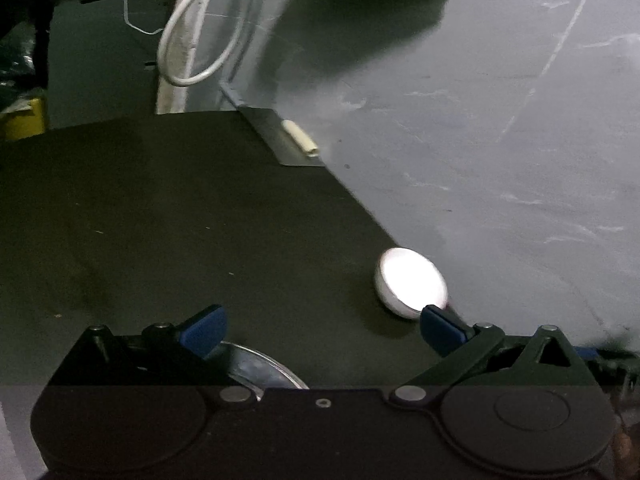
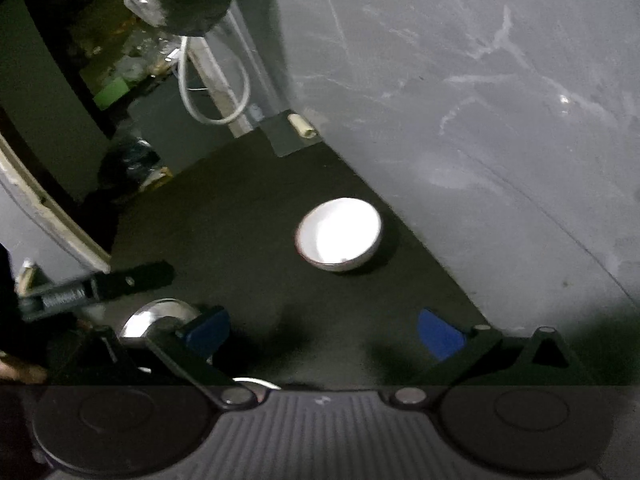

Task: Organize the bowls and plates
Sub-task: 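Move both grippers to the remaining white bowl, then pinch the rim of the white bowl with both grippers, then carry the white bowl with both grippers and lower it into the steel bowl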

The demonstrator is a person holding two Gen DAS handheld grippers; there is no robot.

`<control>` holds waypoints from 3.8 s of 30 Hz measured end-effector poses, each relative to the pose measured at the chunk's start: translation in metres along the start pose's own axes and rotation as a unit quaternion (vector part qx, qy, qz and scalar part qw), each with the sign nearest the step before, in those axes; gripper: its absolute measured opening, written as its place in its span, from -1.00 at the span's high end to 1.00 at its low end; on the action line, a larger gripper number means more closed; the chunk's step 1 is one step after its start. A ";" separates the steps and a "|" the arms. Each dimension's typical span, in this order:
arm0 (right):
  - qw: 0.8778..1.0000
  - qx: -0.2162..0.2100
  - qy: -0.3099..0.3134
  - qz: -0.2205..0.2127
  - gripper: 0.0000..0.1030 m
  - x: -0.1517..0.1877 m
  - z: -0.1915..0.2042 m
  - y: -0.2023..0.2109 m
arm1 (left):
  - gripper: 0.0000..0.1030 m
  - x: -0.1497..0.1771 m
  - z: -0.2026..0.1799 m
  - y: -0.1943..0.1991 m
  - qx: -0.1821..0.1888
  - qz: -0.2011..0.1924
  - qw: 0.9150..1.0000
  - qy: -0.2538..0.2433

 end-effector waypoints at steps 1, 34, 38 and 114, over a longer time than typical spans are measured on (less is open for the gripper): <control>1.000 0.004 0.004 -0.006 -1.00 0.001 0.000 -0.002 | -0.99 -0.002 0.001 -0.003 -0.008 0.001 1.000 0.001; 0.994 0.033 -0.105 -0.002 -0.27 -0.028 -0.007 -0.108 | -0.83 -0.038 -0.023 -0.137 -0.022 0.090 0.991 -0.100; 0.995 0.028 -0.101 0.004 -0.19 -0.031 -0.005 -0.117 | -0.74 -0.037 -0.026 -0.140 -0.017 0.098 0.990 -0.099; 0.995 -0.083 -0.036 -0.031 0.66 0.038 0.008 0.014 | 0.71 0.041 -0.058 0.000 0.072 0.080 0.992 -0.062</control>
Point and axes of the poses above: each gripper's, at about its wrist camera, not at the fingertips, and y roughly against the way its jaws point, z to its left, x to its underside, the point moved 1 cm from there along -y, roughly the way its jaws point, and after that the axes turned 12 degrees about x, right-handed, at the moved point
